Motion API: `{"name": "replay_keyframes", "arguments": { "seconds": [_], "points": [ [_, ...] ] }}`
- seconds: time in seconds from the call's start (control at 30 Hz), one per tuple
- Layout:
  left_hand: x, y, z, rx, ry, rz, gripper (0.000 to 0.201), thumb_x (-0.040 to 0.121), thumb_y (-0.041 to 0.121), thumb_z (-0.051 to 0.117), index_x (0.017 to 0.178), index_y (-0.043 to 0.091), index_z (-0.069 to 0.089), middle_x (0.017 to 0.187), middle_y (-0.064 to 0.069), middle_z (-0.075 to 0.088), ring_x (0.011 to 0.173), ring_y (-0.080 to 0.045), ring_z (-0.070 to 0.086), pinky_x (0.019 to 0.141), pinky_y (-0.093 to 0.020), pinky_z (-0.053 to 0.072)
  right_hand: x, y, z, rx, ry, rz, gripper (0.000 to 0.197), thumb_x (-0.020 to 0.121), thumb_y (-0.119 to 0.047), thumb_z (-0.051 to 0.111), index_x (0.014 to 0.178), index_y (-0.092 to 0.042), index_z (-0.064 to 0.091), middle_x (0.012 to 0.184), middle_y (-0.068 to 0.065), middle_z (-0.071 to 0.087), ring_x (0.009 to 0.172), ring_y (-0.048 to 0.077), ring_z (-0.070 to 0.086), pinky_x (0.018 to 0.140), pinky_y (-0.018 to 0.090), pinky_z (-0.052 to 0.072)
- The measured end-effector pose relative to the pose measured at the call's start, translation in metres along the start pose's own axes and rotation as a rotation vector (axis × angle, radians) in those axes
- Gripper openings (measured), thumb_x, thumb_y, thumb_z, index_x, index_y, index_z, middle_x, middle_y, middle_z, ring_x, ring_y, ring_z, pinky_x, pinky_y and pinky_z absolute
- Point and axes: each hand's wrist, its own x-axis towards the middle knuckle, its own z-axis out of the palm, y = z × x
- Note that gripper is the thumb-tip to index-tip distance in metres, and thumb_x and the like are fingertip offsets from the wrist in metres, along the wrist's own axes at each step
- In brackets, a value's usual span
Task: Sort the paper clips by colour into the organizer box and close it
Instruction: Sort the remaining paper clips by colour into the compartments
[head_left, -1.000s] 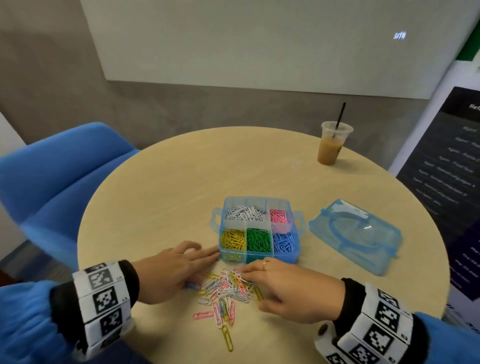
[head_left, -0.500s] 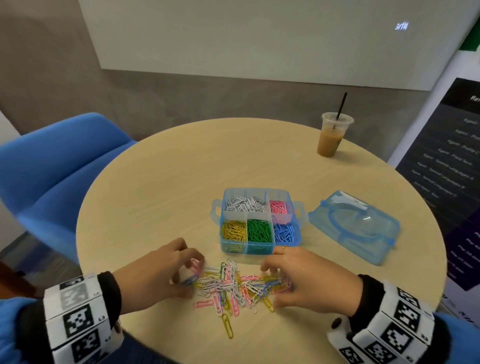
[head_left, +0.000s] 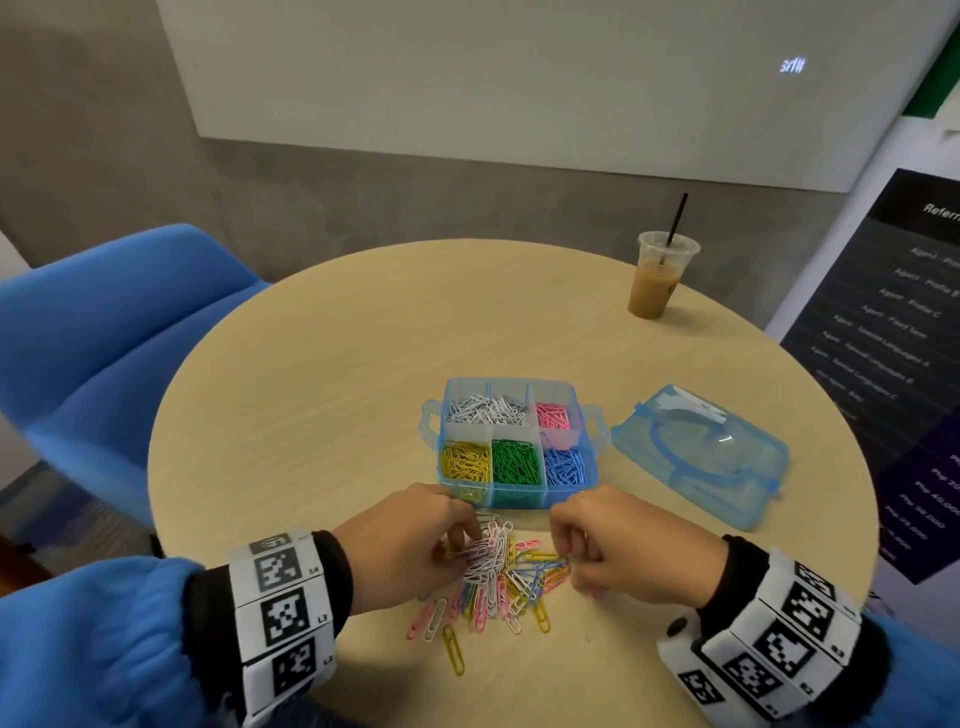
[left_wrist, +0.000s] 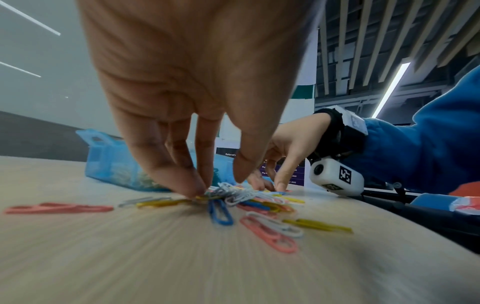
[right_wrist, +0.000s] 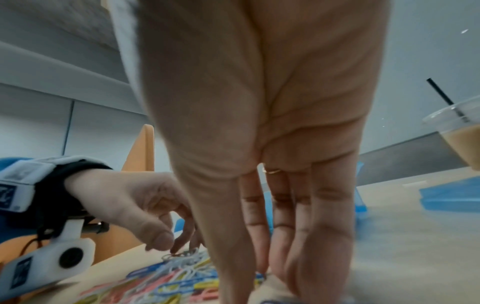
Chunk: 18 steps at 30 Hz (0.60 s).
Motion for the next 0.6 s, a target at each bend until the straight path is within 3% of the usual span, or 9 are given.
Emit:
{"name": "replay_keyframes", "arguments": {
  "seconds": [0.1, 0.2, 0.3, 0.47, 0.6],
  "points": [
    [-0.001, 0.007, -0.002, 0.07, 0.037, -0.036, 0.028, 0.089, 0.043, 0.059, 0.113, 0.028, 0.061, 0.103, 0.013, 0.057, 0.079, -0.005, 0.05, 0.068, -0.016, 0.038, -0.002, -0.002, -0.002, -0.009, -0.007, -0.007, 0.021, 0.074, -0.011, 0.069, 0.082, -0.023, 0.054, 0.073, -0.009, 0.056, 0.065, 0.01, 0.053, 0.067, 0.033, 0.049],
    [0.001, 0.014, -0.002, 0.232, 0.023, -0.064, 0.039, 0.086, 0.057, 0.058, 0.114, 0.031, 0.057, 0.109, 0.014, 0.059, 0.096, -0.012, 0.056, 0.071, -0.025, 0.041, -0.003, -0.006, -0.002, -0.043, 0.013, -0.028, 0.019, 0.079, -0.024, 0.07, 0.085, -0.026, 0.052, 0.081, -0.006, 0.061, 0.072, 0.011, 0.055, 0.07, 0.03, 0.048],
    [0.007, 0.017, -0.003, 0.282, 0.035, -0.071, 0.034, 0.088, 0.053, 0.058, 0.112, 0.03, 0.058, 0.11, 0.012, 0.062, 0.101, -0.017, 0.058, 0.072, -0.027, 0.042, -0.002, -0.008, 0.0, -0.074, 0.036, -0.041, 0.018, 0.084, -0.034, 0.068, 0.092, -0.025, 0.054, 0.089, -0.002, 0.065, 0.08, 0.012, 0.058, 0.074, 0.032, 0.049],
    [0.013, 0.016, -0.003, 0.279, 0.104, -0.058, 0.027, 0.091, 0.048, 0.058, 0.109, 0.029, 0.065, 0.106, 0.01, 0.067, 0.097, -0.019, 0.062, 0.069, -0.024, 0.04, -0.003, -0.003, 0.0, -0.104, 0.071, -0.032, 0.022, 0.088, -0.045, 0.061, 0.098, -0.026, 0.056, 0.086, -0.006, 0.064, 0.082, 0.011, 0.058, 0.075, 0.035, 0.051],
    [0.014, 0.012, -0.009, 0.174, 0.119, -0.05, 0.024, 0.089, 0.046, 0.063, 0.104, 0.028, 0.069, 0.099, 0.012, 0.068, 0.087, -0.011, 0.062, 0.067, -0.022, 0.041, -0.002, -0.005, -0.002, -0.115, 0.148, -0.038, 0.022, 0.09, -0.047, 0.058, 0.097, -0.027, 0.057, 0.09, -0.008, 0.065, 0.08, 0.01, 0.059, 0.071, 0.031, 0.05]
  ]
}}
